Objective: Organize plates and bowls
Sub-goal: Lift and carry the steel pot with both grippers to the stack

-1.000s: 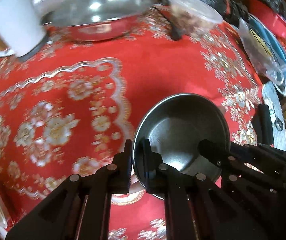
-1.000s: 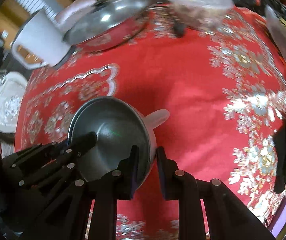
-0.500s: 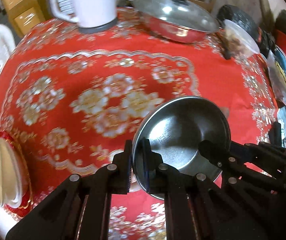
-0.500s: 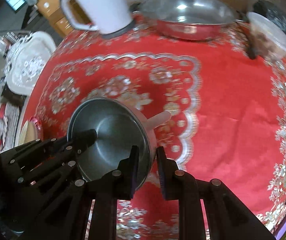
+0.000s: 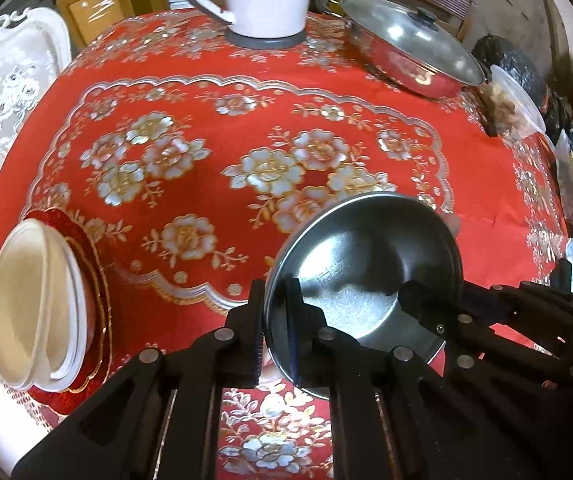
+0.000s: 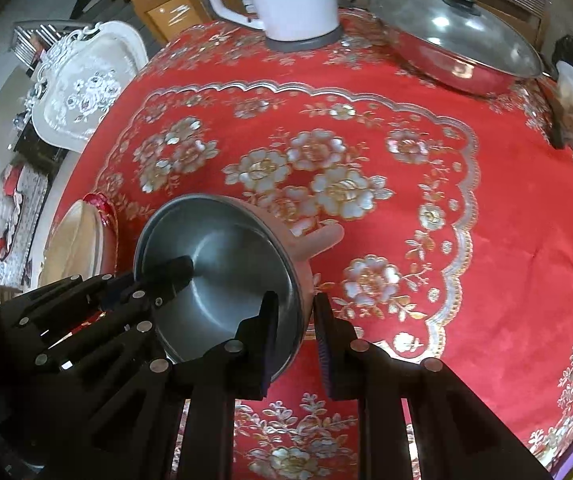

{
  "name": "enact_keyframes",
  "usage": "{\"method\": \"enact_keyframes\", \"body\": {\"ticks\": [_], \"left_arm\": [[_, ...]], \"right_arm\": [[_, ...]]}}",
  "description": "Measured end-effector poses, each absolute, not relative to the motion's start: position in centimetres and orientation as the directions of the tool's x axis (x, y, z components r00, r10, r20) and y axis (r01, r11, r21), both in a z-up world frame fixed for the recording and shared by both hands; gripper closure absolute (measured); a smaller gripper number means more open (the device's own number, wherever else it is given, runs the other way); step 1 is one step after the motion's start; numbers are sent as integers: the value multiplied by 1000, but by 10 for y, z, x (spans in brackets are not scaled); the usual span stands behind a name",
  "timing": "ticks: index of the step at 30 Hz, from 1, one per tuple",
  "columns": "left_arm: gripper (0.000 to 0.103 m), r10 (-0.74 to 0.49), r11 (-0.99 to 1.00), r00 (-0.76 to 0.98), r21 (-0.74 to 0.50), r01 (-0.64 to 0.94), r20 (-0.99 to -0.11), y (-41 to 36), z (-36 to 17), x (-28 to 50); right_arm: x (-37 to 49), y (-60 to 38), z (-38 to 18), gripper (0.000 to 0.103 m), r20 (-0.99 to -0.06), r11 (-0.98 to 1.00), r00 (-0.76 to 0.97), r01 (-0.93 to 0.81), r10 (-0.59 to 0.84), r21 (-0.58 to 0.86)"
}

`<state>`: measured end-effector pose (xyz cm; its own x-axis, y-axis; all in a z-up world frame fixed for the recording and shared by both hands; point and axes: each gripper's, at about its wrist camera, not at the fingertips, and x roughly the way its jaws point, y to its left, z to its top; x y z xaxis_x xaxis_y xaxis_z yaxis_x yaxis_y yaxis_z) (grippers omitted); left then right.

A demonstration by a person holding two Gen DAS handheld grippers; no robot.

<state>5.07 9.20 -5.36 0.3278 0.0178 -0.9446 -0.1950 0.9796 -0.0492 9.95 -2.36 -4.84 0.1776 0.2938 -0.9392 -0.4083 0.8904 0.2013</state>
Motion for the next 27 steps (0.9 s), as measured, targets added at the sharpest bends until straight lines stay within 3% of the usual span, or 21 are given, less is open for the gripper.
{"method": "enact_keyframes", "body": {"ticks": [27], "left_arm": [[95, 77, 933, 368, -63, -355, -927, 179, -29, 19]], "right_arm": [[86, 70, -21, 85, -929, 802, 167, -568, 332, 185]]}}
